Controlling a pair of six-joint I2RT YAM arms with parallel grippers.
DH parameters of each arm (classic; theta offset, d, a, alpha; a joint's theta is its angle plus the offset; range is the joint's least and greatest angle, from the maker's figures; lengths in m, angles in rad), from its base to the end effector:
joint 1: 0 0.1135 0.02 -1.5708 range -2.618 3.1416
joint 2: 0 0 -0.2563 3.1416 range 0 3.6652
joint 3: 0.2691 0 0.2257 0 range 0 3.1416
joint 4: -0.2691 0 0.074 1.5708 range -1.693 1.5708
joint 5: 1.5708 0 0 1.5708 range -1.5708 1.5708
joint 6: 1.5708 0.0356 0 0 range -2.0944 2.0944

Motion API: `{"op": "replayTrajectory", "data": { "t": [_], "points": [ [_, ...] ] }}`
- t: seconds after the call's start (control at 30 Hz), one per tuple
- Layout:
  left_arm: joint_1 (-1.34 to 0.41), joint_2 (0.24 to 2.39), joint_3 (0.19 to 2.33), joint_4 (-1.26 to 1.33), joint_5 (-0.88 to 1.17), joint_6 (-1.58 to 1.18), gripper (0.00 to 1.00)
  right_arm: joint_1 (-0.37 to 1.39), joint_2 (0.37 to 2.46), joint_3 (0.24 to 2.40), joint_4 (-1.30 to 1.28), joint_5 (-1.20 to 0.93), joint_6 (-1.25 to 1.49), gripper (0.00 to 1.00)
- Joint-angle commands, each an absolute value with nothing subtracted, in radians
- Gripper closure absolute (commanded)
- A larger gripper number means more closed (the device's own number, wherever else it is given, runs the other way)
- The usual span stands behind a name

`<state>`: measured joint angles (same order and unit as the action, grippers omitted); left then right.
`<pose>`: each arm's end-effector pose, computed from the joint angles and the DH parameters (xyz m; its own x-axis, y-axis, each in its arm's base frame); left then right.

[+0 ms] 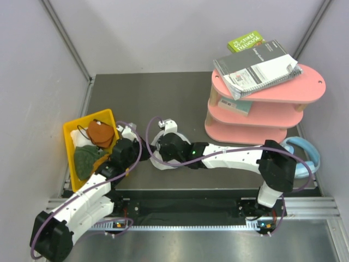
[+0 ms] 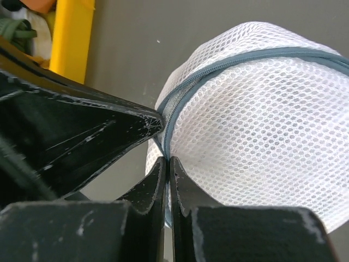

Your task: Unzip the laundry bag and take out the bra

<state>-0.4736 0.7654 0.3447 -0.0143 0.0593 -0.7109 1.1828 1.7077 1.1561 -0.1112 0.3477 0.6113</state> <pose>0.1393 -0.0738 0.2108 -0.6125 -0.4180 -0.6709 0.1366 0.7800 -0.6107 0.1461 0.3254 0.2384 -0.6318 -0.1196 -0.7659 -0.4958 0.8218 0.2807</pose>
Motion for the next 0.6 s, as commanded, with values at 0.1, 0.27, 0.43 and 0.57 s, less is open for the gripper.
{"op": "replayTrajectory", "data": {
  "t": [0.1, 0.27, 0.43, 0.57],
  "points": [
    [-0.457, 0.75, 0.357, -0.077, -0.049, -0.712, 1.0, 1.189, 1.563, 1.1, -0.094, 0.399, 0.615, 1.0],
    [-0.453, 0.753, 0.36, -0.109, -0.089, -0.721, 1.0, 1.187, 1.513, 1.051, -0.086, 0.4, 0.637, 0.99],
    [-0.449, 0.738, 0.36, -0.147, -0.12, -0.729, 1.0, 1.186, 1.459, 1.012, -0.083, 0.414, 0.655, 0.98],
    [-0.443, 0.709, 0.367, -0.192, -0.161, -0.739, 1.0, 1.186, 1.408, 0.964, -0.116, 0.448, 0.67, 0.99]
  ]
}}
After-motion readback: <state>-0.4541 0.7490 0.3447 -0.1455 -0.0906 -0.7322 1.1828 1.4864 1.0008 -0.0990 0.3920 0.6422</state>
